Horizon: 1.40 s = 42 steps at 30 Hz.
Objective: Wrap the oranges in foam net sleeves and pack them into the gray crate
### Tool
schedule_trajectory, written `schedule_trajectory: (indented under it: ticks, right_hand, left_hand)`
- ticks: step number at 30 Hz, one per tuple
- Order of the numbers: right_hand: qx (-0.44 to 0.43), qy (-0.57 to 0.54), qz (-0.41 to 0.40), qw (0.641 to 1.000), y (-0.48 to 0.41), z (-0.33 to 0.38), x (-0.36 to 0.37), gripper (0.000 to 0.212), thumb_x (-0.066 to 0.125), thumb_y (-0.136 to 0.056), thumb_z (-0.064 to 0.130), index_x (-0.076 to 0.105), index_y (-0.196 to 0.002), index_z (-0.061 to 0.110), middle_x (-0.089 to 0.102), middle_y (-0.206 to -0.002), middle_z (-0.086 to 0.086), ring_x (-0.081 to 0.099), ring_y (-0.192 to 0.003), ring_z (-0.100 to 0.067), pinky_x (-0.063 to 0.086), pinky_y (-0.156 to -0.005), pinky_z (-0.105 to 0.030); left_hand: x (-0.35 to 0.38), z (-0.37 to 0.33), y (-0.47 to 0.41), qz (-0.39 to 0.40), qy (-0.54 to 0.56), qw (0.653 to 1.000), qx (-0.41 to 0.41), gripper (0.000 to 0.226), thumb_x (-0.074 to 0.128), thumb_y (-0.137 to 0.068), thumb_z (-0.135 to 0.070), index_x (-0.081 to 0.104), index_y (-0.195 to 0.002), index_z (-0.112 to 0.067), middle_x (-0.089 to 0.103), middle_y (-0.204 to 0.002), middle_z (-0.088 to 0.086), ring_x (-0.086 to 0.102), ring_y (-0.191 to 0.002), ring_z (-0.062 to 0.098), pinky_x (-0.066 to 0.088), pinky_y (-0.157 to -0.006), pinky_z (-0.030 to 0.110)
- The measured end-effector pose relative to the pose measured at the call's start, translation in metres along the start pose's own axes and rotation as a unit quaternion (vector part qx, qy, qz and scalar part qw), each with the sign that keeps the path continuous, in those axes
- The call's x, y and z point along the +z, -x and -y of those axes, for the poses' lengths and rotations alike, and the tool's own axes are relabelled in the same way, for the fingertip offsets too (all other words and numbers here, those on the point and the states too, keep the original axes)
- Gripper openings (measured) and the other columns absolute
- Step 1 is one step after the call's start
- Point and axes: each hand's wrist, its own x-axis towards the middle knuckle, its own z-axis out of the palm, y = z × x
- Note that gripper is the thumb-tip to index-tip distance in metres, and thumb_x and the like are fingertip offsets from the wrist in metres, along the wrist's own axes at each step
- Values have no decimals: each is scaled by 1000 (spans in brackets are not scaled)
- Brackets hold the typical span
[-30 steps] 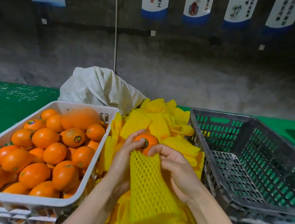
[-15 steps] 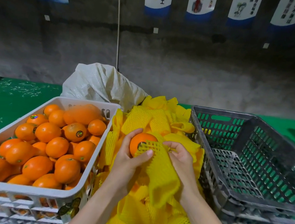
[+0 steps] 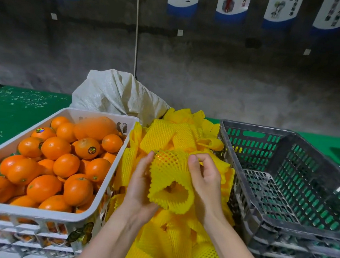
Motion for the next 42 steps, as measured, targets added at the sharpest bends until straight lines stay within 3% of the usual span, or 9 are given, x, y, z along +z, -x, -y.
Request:
schedule_trajectory:
  ticks: [6, 15, 20, 23, 28, 32, 34, 37, 42]
  right_hand:
    - [14, -74, 19, 997, -12, -9, 1, 35, 53, -84, 39, 54, -76, 5, 53, -74, -8, 50, -70, -13, 44, -61, -26]
    - [231, -94, 184, 951, -35, 0, -13, 39, 41, -87, 48, 65, -94, 18, 70, -91, -2, 64, -91, -18, 52, -80, -32]
    - [275, -75, 168, 944, -23, 22, 1, 63, 44, -59, 73, 65, -101, 31, 65, -100, 8, 59, -110, -23, 46, -97, -46]
    - [230, -46, 84, 969, -17, 25, 8, 53, 42, -82, 61, 68, -49, 30, 61, -49, 19, 63, -69, -6, 50, -75, -35]
    - [255, -80, 15, 963, -16, 9, 9, 50, 48, -85, 59, 63, -47, 31, 55, -44, 20, 51, -63, -5, 46, -66, -34]
    - [341, -204, 36, 917, -18, 5, 18, 41, 52, -88, 50, 72, -90, 15, 72, -90, -10, 65, -88, -31, 50, -89, -46]
    - [372, -252, 30, 893, -18, 4, 18, 43, 50, -89, 46, 69, -95, 7, 70, -88, -15, 67, -78, -27, 52, -80, -40]
    - [379, -306, 35, 872, -18, -2, 14, 44, 47, -91, 43, 72, -76, 10, 71, -74, -12, 68, -63, -22, 51, -65, -33]
    - [371, -285, 27, 883, -12, 0, 15, 32, 51, -88, 40, 68, -85, 13, 68, -80, -12, 62, -76, -25, 49, -74, -36]
  left_hand:
    - [4, 2, -5, -35, -59, 997, -20, 41, 64, -62, -50, 79, -70, -12, 74, -90, 11, 72, -73, 25, 54, -70, 36]
    - [8, -5, -13, -53, -169, 983, 40, 59, 64, -62, -54, 73, -102, -12, 73, -102, 12, 68, -99, 28, 50, -93, 44]
    - [19, -6, -22, -117, -254, 955, 99, 35, 62, -81, -53, 68, -96, -22, 75, -87, 2, 72, -83, 20, 55, -79, 39]
    - [22, -5, -27, -121, -344, 902, 230, 31, 51, -92, -47, 66, -73, -28, 67, -79, -2, 63, -84, 20, 48, -86, 44]
    - [18, -5, -24, -121, -493, 784, 358, 50, 49, -94, -46, 38, -51, -24, 34, -50, -10, 33, -52, 8, 26, -55, 34]
    - [17, -1, -22, -144, -350, 872, 311, 46, 58, -92, -34, 55, -69, 6, 45, -68, 10, 40, -65, 22, 31, -60, 35]
    - [15, -1, -22, -139, -304, 905, 264, 35, 59, -91, -34, 58, -80, -1, 49, -79, 13, 45, -73, 24, 35, -63, 35]
    - [10, -3, -23, -125, -300, 919, 224, 33, 55, -92, -38, 55, -78, -8, 53, -73, 14, 52, -69, 23, 42, -64, 33]
    - [9, -8, -23, -97, -351, 910, 197, 48, 48, -94, -41, 41, -53, -15, 49, -41, -5, 48, -40, 3, 39, -41, 13]
